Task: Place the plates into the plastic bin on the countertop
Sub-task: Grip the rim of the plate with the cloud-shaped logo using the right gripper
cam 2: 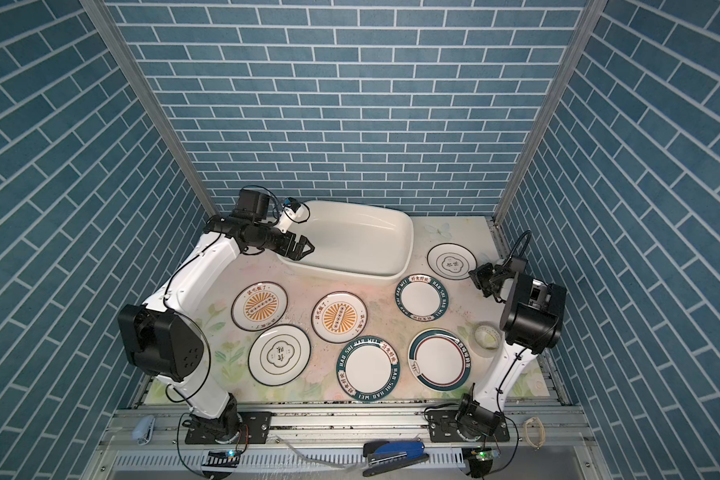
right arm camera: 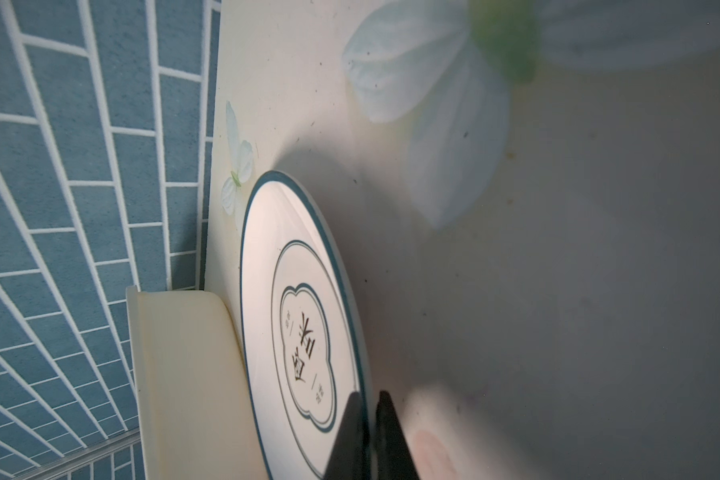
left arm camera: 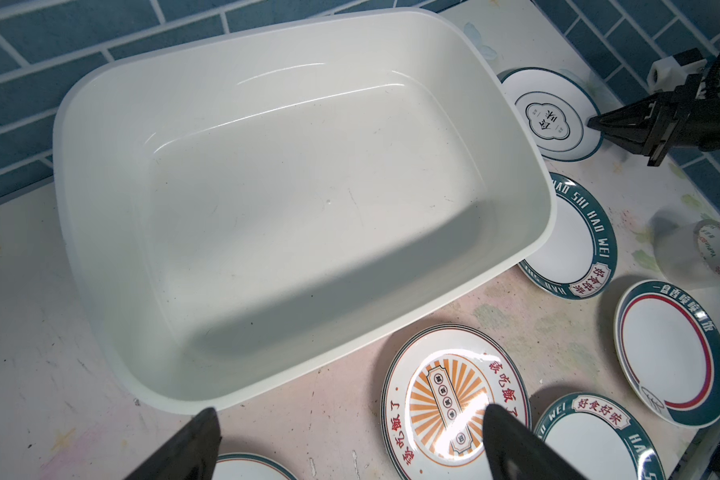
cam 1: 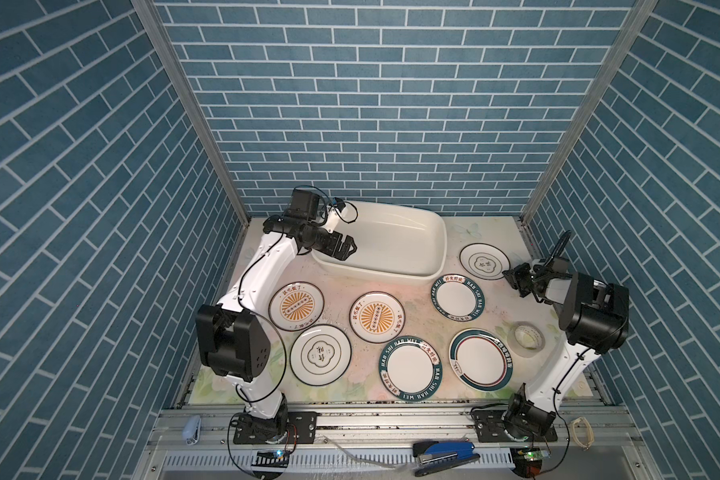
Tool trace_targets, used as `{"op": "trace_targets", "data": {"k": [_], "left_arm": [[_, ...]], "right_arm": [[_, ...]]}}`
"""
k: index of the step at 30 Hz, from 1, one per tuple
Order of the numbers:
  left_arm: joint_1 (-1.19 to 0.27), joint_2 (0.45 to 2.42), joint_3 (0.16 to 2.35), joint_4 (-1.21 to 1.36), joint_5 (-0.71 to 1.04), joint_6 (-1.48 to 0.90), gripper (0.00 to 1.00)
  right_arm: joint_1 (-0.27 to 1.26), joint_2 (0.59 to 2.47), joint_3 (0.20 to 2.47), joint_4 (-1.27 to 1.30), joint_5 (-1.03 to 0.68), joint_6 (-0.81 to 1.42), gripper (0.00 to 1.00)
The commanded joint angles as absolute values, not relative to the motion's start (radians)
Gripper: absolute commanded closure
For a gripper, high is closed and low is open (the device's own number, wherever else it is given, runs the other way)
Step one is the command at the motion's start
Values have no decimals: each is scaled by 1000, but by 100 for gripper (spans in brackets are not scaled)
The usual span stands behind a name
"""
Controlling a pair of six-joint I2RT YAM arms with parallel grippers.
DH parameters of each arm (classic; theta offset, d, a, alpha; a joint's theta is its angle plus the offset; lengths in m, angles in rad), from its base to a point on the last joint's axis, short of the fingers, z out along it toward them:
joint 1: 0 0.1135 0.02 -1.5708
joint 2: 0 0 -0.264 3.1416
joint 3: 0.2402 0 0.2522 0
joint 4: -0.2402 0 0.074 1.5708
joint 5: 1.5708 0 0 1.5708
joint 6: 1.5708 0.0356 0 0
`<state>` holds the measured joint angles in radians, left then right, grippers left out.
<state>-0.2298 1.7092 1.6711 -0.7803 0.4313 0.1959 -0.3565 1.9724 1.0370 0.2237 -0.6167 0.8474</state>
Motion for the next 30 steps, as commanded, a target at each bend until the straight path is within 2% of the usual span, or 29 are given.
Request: {"op": "trace_targets", "data": {"k": [1, 17, 30], "left_arm": [[-238, 1680, 1700, -790, 430, 190, 0], [-238, 1678, 1750, -817, 391, 192, 0], [-235, 1681, 1830, -868, 263, 218, 0]], "right_arm": [[-356, 1908, 1025, 211, -596, 893, 100], [-349, 1778, 1029, 188, -595, 913, 100], [-328, 1628, 1005, 170, -612, 949, 100]]}}
